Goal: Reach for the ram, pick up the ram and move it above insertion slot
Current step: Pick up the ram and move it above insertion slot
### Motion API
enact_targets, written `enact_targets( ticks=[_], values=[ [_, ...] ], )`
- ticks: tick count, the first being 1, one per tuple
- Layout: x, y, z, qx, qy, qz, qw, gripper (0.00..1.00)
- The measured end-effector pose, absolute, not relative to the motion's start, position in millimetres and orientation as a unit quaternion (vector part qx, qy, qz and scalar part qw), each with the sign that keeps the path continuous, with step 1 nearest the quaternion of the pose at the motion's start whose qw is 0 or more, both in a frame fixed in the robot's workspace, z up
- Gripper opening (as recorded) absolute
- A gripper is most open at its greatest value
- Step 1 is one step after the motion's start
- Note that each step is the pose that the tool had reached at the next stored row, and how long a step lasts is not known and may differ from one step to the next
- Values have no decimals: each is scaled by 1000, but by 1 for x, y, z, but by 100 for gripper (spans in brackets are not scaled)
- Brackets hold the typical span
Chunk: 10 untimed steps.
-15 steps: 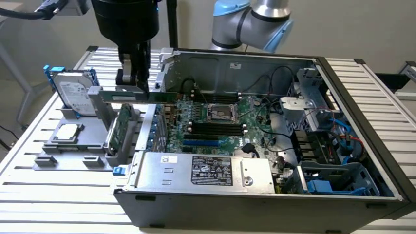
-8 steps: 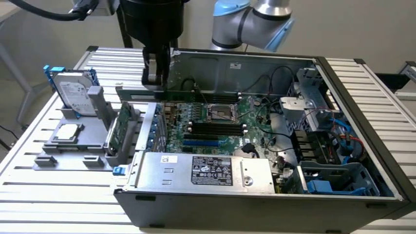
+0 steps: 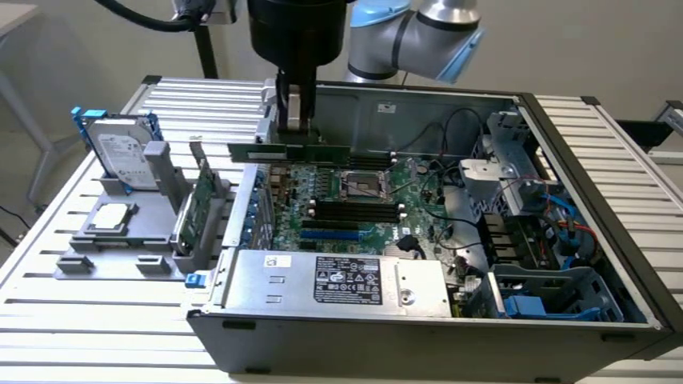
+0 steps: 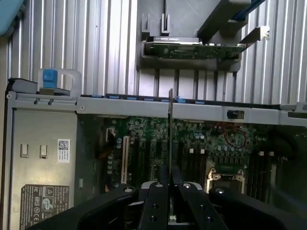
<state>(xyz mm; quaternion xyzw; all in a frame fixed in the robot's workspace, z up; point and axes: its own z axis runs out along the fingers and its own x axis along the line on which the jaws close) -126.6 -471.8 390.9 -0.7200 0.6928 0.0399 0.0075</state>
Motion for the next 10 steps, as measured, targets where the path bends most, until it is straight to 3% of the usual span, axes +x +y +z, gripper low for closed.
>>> enact_targets(
  ticks=[10],
  values=[
    [-99,-449,390,-720,693,40,7,14]
  ],
)
